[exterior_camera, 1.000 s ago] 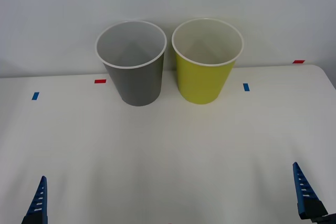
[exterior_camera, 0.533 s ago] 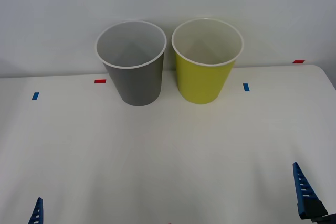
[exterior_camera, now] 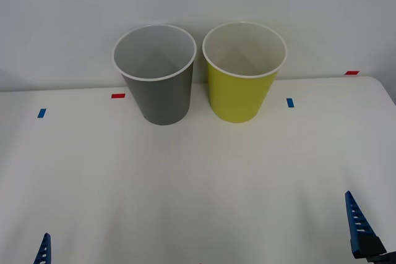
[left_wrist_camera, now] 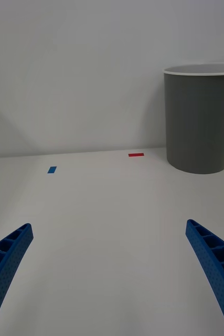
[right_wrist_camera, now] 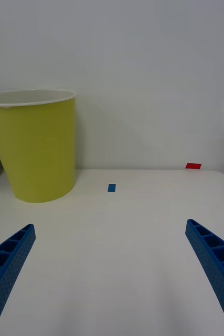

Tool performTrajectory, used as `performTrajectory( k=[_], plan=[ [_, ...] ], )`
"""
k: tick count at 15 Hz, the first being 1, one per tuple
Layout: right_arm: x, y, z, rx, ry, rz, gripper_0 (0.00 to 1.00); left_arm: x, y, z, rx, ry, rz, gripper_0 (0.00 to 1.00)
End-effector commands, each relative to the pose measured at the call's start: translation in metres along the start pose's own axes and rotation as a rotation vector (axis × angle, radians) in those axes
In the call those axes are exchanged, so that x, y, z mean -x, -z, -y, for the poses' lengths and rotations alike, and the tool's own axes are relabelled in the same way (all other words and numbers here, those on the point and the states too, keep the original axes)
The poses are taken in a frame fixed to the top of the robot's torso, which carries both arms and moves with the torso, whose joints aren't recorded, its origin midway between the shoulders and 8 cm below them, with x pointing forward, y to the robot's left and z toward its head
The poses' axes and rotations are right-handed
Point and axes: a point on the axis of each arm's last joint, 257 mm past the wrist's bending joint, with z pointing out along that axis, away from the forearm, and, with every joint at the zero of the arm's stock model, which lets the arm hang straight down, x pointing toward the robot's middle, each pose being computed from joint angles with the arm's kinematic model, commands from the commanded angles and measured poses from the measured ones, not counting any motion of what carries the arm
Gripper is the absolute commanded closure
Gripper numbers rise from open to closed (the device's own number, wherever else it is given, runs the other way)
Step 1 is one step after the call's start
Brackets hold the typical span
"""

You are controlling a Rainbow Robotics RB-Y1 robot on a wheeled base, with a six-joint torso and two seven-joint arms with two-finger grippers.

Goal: Put cans in the gray bin and PET bottles in the light green bin.

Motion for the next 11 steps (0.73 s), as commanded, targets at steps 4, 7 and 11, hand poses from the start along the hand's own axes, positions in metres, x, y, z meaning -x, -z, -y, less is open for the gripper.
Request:
performTrajectory(
  k=[4,7,11],
  plan=[
    [0.0000,0.0000,0.0000,0.000,0.000,0.000,0.00,0.0000,0.0000,0.0000,0.000,0.000,0.000,0.00],
    [0.0000,0.0000,0.0000,0.000,0.000,0.000,0.00,0.0000,0.0000,0.0000,0.000,0.000,0.000,0.00],
    [0.0000,0.0000,0.0000,0.000,0.000,0.000,0.00,0.0000,0.0000,0.0000,0.000,0.000,0.000,0.00]
  ],
)
